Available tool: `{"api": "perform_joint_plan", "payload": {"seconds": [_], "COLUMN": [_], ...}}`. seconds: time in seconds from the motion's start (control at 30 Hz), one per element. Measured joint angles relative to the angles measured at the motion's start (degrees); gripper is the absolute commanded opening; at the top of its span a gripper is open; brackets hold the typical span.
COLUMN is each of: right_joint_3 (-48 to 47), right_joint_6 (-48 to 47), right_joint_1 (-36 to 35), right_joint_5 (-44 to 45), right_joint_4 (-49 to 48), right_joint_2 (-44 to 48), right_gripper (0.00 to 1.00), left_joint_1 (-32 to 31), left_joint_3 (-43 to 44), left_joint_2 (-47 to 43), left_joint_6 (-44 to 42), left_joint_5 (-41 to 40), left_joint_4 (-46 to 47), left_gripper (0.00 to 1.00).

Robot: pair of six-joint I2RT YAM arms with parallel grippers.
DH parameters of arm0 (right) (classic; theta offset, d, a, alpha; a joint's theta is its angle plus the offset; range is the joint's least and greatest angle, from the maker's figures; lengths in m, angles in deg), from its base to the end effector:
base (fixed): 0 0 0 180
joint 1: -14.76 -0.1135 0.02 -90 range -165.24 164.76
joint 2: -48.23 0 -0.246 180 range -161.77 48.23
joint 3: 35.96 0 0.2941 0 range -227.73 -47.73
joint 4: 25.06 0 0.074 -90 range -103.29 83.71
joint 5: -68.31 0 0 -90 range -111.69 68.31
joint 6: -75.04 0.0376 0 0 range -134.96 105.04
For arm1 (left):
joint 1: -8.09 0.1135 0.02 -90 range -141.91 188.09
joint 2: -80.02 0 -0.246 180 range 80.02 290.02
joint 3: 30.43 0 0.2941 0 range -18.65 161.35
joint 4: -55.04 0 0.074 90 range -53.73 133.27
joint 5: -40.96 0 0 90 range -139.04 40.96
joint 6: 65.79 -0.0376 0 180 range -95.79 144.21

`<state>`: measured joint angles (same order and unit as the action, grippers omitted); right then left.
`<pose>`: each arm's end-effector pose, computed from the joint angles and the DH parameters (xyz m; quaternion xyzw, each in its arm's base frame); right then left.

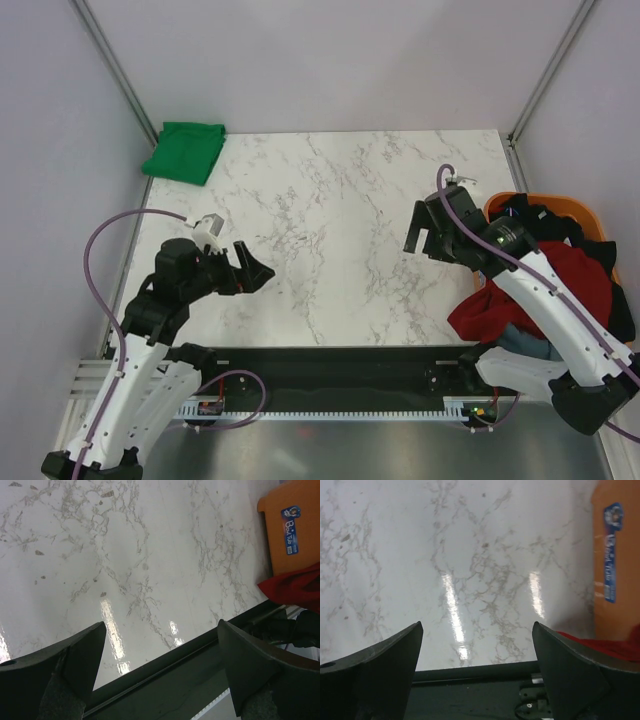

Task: Fold and stack the t-shirts
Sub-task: Grab the tshirt from the pile

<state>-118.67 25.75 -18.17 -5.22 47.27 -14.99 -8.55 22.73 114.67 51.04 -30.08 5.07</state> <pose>0.2181 0.1285 0.3435 0.1092 0.9328 0.0803 0.3338 0.1785 -0.0661 0.2896 0.0038 0.8642 -0.3120 0.3948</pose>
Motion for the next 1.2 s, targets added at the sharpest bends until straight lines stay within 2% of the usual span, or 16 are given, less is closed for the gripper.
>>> {"api": "perform_joint_plan", "payload": {"seconds": [0.13,0.23,0.37,0.53,1.07,1.2], "right_joint_3": [-1.6,1.6,6.8,9.6,19.4,19.1], "right_joint_6": [2.2,5.5,10.2,13.4,28.3,31.0], "right_joint_1": [-0.4,-3.3,-7.5,-8.3,-8.5,-9.0], "right_joint_5": [8.4,13.5,18.6,23.0,26.8,27.9], "right_joint_4": [7.3,11.1,13.9,14.9,16.2,16.6], "right_joint_2": [-0.6,-2.7,-7.5,-13.1,-16.3,-21.2], "right_gripper": [0.98,0.98,0.98,0.98,0.98,0.98], "left_joint_1": [0.0,0.0,0.0,0.0,0.0,0.0], "left_joint_3": [0.0,0.0,0.0,0.0,0.0,0.0], "left_joint_2": [-1.6,-1.3,0.1,0.7,0.8,0.9], "left_joint_6": [0.0,0.0,0.0,0.0,0.0,0.0], "left_joint_5": [0.0,-0.1,-0.9,-1.1,-1.4,-1.4], "left_joint_4": [0.1,0.1,0.1,0.1,0.0,0.0], "left_gripper": [1.00,1.00,1.00,1.00,1.00,1.00]}}
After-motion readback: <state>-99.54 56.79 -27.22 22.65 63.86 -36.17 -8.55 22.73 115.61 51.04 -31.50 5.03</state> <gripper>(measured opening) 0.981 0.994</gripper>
